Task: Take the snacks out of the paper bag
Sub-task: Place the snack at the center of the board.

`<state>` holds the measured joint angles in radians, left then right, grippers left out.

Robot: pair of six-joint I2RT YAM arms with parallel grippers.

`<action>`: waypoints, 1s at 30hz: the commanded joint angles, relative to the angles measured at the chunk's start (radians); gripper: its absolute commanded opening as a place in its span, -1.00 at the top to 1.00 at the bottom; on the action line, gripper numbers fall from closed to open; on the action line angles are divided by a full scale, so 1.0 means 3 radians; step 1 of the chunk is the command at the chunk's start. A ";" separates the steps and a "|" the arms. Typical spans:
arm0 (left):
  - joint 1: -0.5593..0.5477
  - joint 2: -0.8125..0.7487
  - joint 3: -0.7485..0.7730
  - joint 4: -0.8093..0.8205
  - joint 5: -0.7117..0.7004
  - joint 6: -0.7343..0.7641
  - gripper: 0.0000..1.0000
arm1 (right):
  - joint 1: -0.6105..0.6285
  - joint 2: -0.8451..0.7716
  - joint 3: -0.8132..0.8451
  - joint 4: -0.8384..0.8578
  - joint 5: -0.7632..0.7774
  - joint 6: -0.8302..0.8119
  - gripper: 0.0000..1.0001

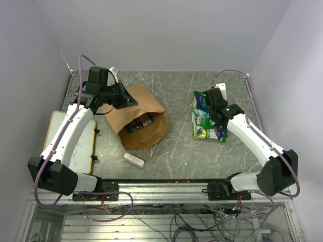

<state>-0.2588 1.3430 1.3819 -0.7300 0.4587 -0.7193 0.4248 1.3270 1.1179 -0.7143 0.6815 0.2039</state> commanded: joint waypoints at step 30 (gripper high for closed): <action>0.0106 -0.0069 0.0058 -0.0045 0.0167 0.0105 0.86 | -0.0225 -0.0009 -0.0077 0.0238 0.0391 -0.0028 1.00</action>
<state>-0.2371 1.3407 1.3819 -0.7471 0.4866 -0.7097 0.3656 1.3060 1.1030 -0.6842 0.7864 0.1841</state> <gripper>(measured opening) 0.073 0.006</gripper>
